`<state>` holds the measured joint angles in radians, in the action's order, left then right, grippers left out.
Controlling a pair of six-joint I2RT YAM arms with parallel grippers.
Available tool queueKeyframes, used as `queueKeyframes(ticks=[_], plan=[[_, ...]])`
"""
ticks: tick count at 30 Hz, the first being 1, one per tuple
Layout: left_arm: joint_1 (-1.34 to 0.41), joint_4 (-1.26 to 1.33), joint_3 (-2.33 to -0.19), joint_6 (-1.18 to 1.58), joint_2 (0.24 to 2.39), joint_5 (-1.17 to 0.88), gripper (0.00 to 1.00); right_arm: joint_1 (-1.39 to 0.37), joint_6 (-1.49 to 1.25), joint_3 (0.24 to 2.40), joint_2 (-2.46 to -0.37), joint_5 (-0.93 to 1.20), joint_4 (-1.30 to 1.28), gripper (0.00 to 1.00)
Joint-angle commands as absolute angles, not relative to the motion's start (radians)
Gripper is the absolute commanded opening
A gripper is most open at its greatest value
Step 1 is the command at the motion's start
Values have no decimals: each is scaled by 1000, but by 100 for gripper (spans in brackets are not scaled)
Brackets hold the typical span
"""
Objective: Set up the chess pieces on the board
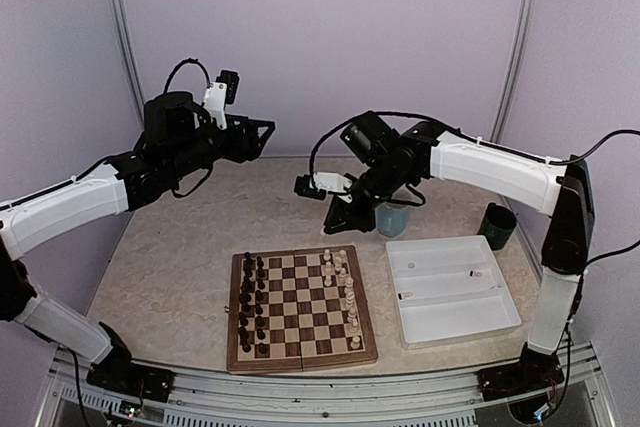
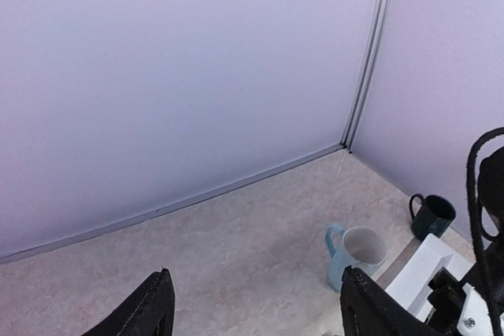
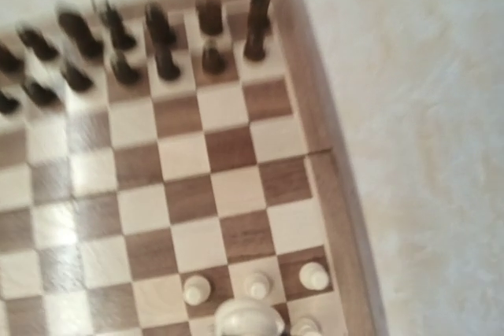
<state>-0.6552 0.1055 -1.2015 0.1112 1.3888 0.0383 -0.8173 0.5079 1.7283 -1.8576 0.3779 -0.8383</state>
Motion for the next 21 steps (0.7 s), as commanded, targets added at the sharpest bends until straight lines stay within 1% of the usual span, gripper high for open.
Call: queueKeyframes(ticks=[1,6,14,21], plan=[[-602,123,-1108,57,1322,87,72,-877,599,1790,-1951,225,-966,3],[-600,162,-1022,42,1238,147,76,-949,638,1787,-2005,165,-1002,2],[-598,139,-1045,74,1210,103,76,-1066,652,1734,-2038,40,-1004,3],[-600,138,-1043,75,1191,101,76,-1089,652,1730,-2082,-29,-1002,3]])
